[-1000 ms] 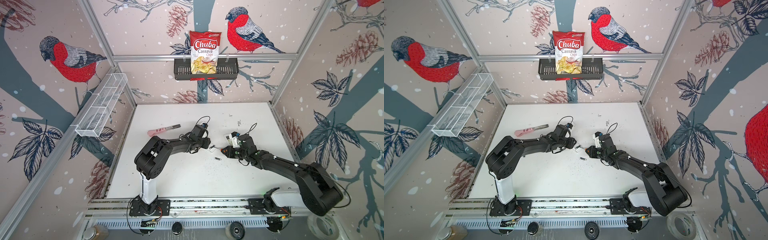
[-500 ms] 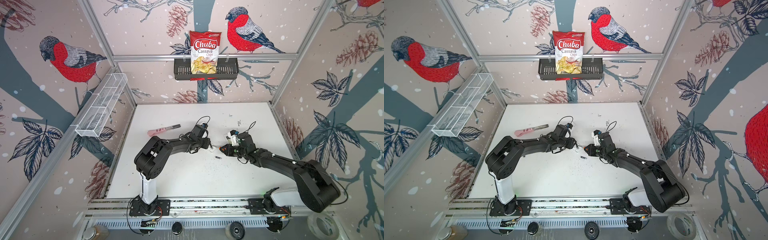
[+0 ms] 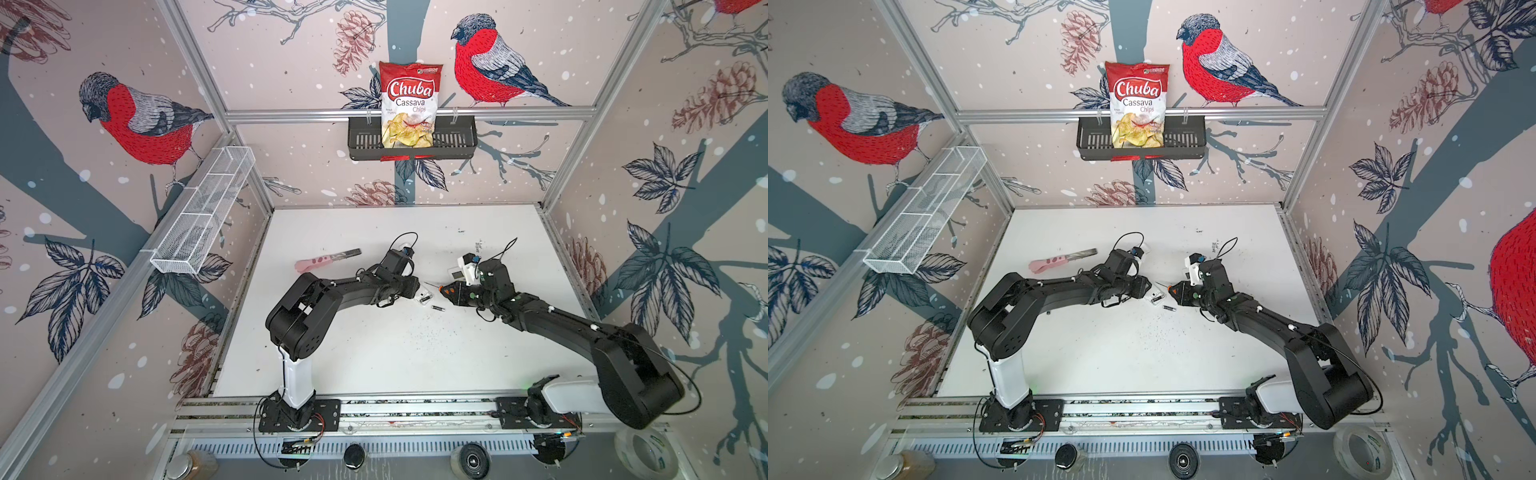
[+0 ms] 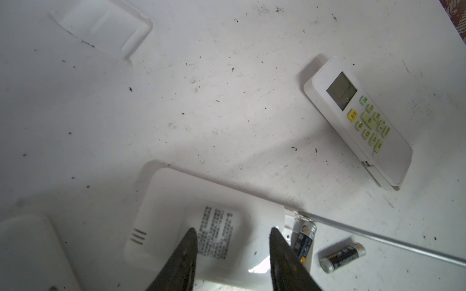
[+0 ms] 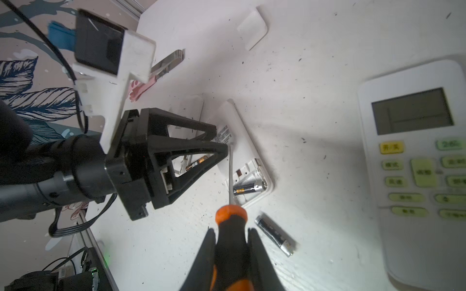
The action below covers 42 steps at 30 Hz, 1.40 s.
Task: Unload the batteries from the remote control
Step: 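Pry the second battery out with the screwdriver tip in the right gripper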
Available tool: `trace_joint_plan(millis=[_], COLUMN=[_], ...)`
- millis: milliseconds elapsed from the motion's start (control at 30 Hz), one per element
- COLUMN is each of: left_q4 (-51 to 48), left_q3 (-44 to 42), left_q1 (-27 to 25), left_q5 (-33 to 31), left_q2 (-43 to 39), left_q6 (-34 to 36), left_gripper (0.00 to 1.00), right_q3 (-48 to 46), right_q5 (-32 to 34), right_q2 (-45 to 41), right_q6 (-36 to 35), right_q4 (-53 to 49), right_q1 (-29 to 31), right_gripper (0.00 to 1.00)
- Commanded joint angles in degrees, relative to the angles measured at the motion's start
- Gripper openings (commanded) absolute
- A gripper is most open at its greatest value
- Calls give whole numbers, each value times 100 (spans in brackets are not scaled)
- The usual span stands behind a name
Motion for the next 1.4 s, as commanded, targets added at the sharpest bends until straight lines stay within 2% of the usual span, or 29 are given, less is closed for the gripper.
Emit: trace_joint_plan(millis=[0, 467, 800, 1100, 1367], left_q4=[-607, -515, -533, -494, -515], left_q3=[-64, -61, -45, -84, -73], left_q1=[12, 21, 21, 29, 51], left_q5=[41, 143, 146, 182, 183], left_q2=[23, 85, 80, 94, 67], left_q6=[-93, -122, -129, -136, -103], left_gripper=[47, 47, 47, 48, 47], right_q3=[-36, -629, -692, -537, -384], right_q5=[13, 131, 150, 146, 119], right_q2=[-74, -763, -580, -86, -244], right_q6=[-132, -43, -23, 84, 48], right_q4=[-221, -561, -338, 59, -219], right_q1=[-8, 251, 335, 318, 317], right_gripper=[2, 2, 2, 2, 2])
